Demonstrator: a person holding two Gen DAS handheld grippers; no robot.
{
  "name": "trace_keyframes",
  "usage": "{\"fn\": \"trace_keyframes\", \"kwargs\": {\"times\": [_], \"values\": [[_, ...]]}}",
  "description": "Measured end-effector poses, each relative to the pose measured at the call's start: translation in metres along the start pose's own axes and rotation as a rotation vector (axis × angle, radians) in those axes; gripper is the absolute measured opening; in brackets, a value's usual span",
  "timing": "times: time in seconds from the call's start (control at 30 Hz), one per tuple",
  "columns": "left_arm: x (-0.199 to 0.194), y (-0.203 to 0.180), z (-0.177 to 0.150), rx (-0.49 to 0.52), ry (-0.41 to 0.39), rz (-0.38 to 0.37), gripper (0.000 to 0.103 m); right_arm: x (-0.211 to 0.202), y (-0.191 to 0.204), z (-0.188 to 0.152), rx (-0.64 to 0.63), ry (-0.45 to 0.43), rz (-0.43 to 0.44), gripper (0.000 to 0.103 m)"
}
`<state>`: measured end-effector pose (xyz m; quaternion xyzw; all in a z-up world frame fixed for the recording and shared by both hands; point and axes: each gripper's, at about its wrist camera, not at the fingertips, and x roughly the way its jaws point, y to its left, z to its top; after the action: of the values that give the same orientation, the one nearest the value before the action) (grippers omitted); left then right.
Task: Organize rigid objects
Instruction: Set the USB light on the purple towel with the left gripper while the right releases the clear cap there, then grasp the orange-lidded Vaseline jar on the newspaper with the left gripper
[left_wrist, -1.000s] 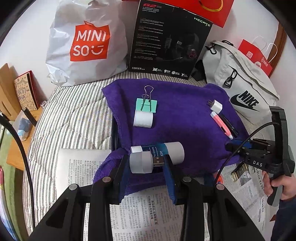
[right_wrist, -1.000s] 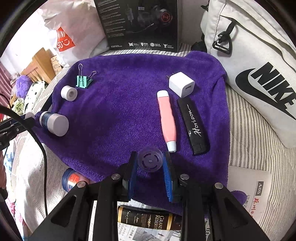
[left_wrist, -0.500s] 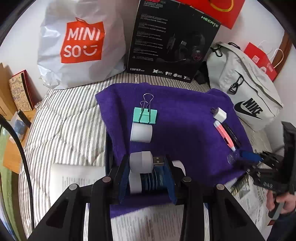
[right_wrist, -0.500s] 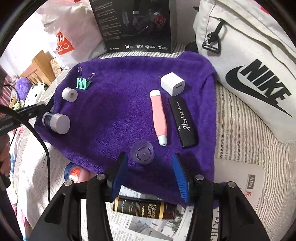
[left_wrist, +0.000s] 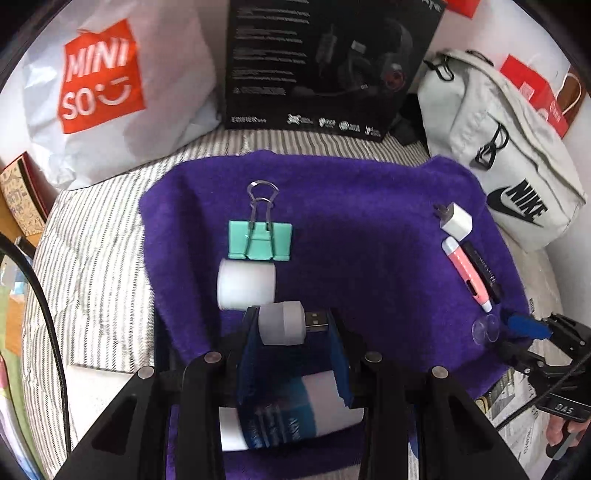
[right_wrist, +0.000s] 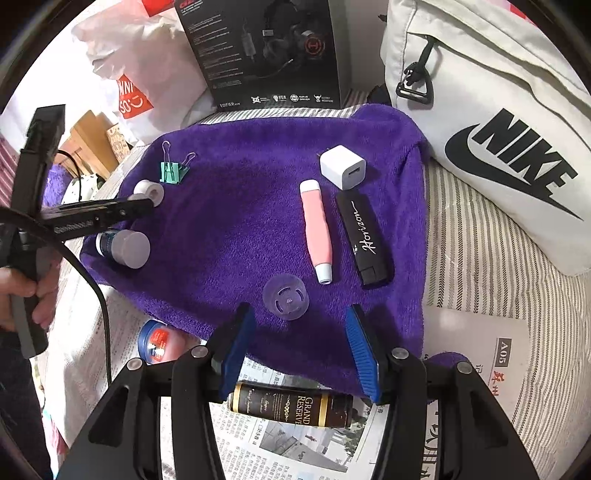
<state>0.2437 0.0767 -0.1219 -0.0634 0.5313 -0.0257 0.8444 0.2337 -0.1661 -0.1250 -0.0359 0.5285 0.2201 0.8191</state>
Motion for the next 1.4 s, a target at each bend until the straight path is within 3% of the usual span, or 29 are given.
{"fn": "trace_keyframes", "kwargs": {"times": [0.7, 0.83, 0.93, 1.4], "values": [[0.013, -0.003, 0.000, 0.049, 0.022, 0.067, 0.036, -0.011, -0.001, -0.001, 0.009, -0.005, -0.001, 0.055], [0.013, -0.006, -0.001, 0.050, 0.016, 0.036, 0.052, -0.022, -0.003, -0.007, 0.013, -0.014, -0.012, 0.055], [0.011, -0.010, -0.003, 0.052, 0.013, 0.060, 0.053, -0.033, -0.003, -0.013, 0.014, -0.029, -0.018, 0.055], [-0.057, -0.030, -0.024, 0.061, -0.080, 0.093, 0.053, -0.065, -0.001, -0.061, 0.050, -0.023, -0.028, 0.058]]}}
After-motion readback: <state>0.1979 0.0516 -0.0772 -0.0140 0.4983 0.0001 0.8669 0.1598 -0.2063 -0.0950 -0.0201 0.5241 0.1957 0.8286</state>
